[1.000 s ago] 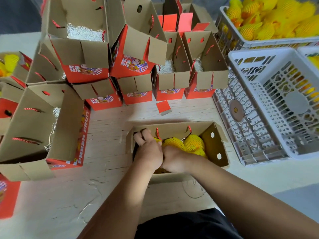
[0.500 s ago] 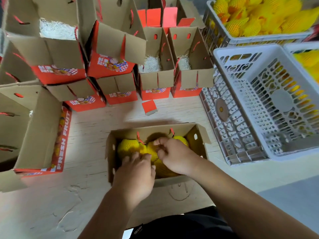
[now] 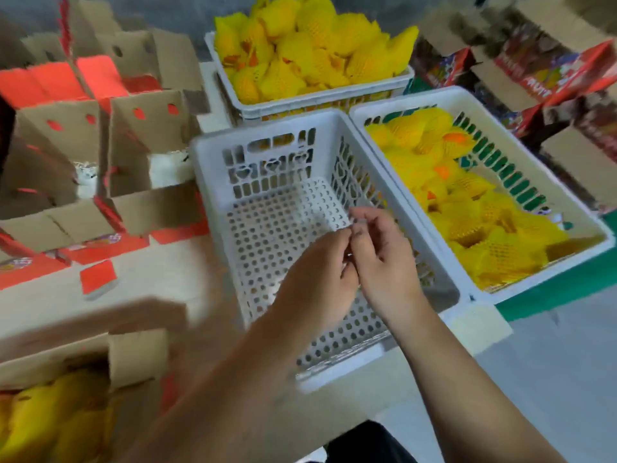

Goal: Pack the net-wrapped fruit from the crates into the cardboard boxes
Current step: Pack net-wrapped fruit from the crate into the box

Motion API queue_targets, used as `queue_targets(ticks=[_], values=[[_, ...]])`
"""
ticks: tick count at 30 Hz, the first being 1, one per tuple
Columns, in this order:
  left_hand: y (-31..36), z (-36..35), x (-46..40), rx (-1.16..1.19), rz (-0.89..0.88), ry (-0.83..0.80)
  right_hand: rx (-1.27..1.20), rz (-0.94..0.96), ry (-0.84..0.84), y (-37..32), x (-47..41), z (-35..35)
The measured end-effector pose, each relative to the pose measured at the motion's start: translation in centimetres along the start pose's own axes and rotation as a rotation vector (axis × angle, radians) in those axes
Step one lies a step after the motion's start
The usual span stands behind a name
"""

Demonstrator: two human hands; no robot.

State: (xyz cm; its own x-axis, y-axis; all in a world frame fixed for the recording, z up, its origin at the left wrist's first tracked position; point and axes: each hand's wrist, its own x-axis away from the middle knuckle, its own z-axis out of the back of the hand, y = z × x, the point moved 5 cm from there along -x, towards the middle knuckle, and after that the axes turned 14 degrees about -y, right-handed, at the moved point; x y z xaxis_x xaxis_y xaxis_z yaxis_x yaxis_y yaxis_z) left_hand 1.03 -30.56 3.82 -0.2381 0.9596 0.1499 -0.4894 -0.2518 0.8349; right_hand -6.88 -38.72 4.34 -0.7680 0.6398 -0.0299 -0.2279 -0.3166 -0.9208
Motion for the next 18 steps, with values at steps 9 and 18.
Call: queue_targets(ticks=[9,18], values=[[7.6,-8.8,-22.2,-0.371,-0.038,0.009,0.673,-0.397,-0.234,15.9,-10.9,20.6],[5.6,-10.8,-25.1,-0.647,0.107,-0.023,1.076,-0.712,-0.682,20.9,-10.8,19.6]])
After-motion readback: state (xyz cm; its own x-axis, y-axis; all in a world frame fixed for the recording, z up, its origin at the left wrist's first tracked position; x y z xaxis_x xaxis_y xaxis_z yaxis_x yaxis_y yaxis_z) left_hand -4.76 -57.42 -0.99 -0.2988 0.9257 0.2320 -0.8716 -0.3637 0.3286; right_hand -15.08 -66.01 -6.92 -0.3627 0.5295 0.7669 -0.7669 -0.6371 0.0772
